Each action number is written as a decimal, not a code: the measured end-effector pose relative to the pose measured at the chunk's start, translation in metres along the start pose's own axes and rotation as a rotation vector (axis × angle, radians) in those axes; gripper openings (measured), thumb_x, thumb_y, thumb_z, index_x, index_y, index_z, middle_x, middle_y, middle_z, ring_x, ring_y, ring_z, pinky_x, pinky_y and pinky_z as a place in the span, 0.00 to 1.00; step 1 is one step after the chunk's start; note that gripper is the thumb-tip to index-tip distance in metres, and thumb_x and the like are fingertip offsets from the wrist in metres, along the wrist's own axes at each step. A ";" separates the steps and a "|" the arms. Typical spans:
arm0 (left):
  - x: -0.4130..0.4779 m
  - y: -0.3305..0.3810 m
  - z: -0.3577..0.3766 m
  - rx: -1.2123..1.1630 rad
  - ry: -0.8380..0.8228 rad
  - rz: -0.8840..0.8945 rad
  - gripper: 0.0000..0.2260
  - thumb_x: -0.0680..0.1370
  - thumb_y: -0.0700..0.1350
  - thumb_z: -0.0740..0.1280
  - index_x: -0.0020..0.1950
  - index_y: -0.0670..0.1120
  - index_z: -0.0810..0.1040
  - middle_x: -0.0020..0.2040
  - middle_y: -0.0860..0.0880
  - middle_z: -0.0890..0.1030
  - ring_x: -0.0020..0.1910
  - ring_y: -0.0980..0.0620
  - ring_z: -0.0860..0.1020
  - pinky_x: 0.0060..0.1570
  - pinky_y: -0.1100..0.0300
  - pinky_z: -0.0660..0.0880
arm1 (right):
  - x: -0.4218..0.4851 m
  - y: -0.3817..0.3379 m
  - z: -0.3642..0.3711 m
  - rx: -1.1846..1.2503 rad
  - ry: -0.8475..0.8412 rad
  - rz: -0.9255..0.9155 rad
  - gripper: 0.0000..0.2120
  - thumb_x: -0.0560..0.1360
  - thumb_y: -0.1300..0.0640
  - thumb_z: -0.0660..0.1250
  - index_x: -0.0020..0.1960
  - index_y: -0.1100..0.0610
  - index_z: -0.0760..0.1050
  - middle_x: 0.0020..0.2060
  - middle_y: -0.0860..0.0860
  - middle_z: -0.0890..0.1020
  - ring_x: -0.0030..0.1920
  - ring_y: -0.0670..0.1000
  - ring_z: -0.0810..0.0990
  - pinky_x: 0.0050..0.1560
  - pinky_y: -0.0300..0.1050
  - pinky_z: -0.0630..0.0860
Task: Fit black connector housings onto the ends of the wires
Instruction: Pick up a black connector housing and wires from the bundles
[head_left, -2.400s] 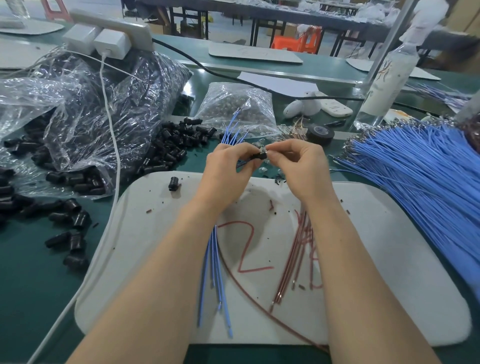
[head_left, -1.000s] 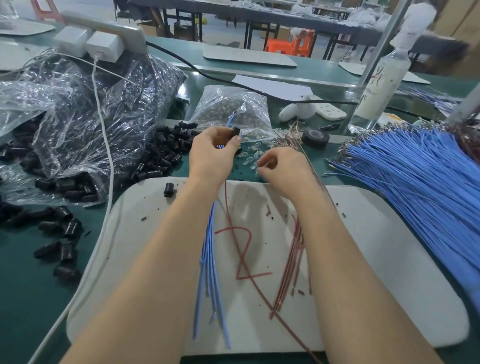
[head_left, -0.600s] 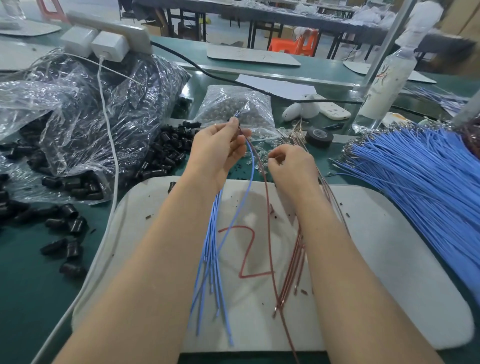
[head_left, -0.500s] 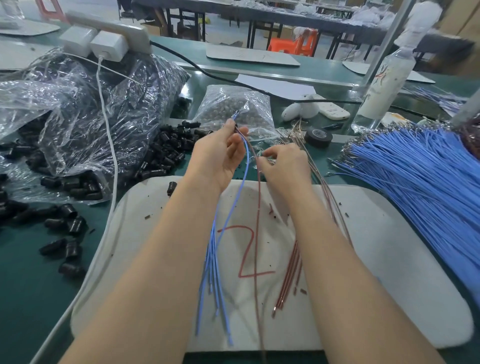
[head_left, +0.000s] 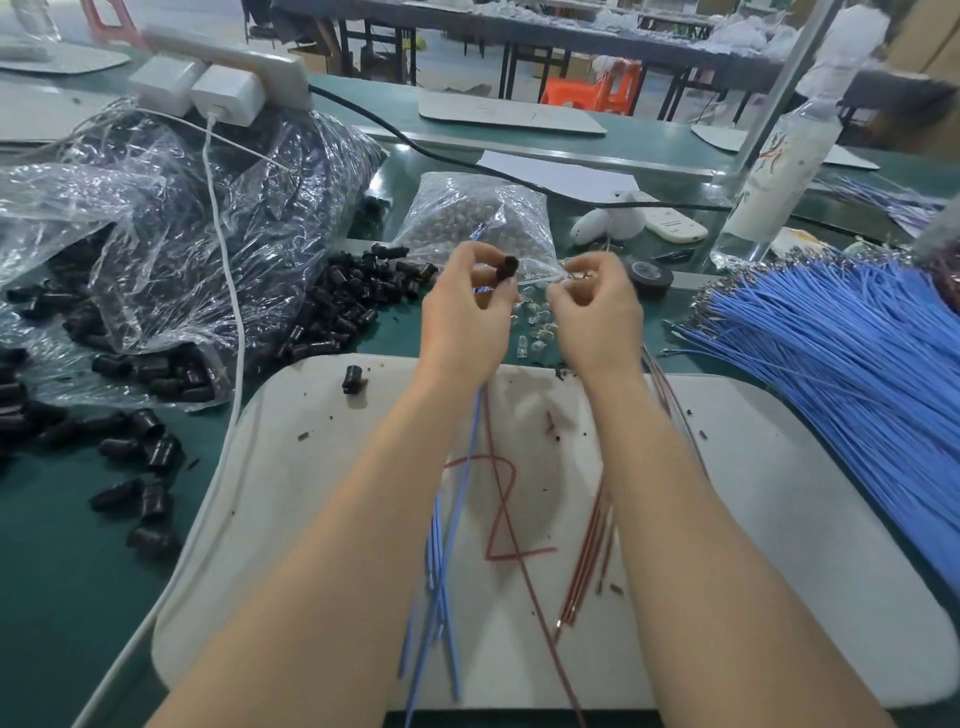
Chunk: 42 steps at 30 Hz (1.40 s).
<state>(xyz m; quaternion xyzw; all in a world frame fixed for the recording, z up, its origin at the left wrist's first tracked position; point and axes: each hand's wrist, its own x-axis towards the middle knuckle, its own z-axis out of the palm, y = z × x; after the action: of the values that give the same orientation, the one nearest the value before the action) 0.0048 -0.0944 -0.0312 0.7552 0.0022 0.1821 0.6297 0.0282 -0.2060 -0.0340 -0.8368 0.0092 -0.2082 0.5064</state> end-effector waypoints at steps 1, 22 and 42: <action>-0.002 -0.004 0.000 0.027 -0.017 0.030 0.06 0.78 0.38 0.64 0.49 0.49 0.72 0.44 0.51 0.80 0.43 0.51 0.80 0.45 0.64 0.74 | 0.001 -0.001 -0.004 0.077 -0.002 -0.005 0.07 0.74 0.63 0.66 0.49 0.53 0.74 0.34 0.47 0.78 0.37 0.47 0.76 0.44 0.40 0.72; -0.003 -0.022 0.000 -0.022 -0.088 0.044 0.09 0.77 0.33 0.62 0.53 0.45 0.74 0.48 0.47 0.81 0.49 0.49 0.80 0.54 0.58 0.76 | -0.024 -0.008 0.002 -0.032 -0.125 -0.214 0.07 0.74 0.58 0.70 0.51 0.59 0.80 0.45 0.54 0.82 0.45 0.51 0.80 0.52 0.46 0.76; -0.004 -0.022 -0.003 0.349 0.108 0.168 0.03 0.74 0.36 0.65 0.44 0.41 0.78 0.38 0.45 0.81 0.38 0.44 0.77 0.41 0.54 0.74 | -0.026 -0.014 0.002 -0.043 -0.091 -0.369 0.05 0.75 0.60 0.67 0.47 0.59 0.80 0.41 0.52 0.81 0.40 0.49 0.77 0.45 0.37 0.73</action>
<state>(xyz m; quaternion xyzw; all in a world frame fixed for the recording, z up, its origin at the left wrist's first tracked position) 0.0052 -0.0877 -0.0531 0.8395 0.0046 0.2713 0.4708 0.0026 -0.1914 -0.0321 -0.8435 -0.1628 -0.2593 0.4413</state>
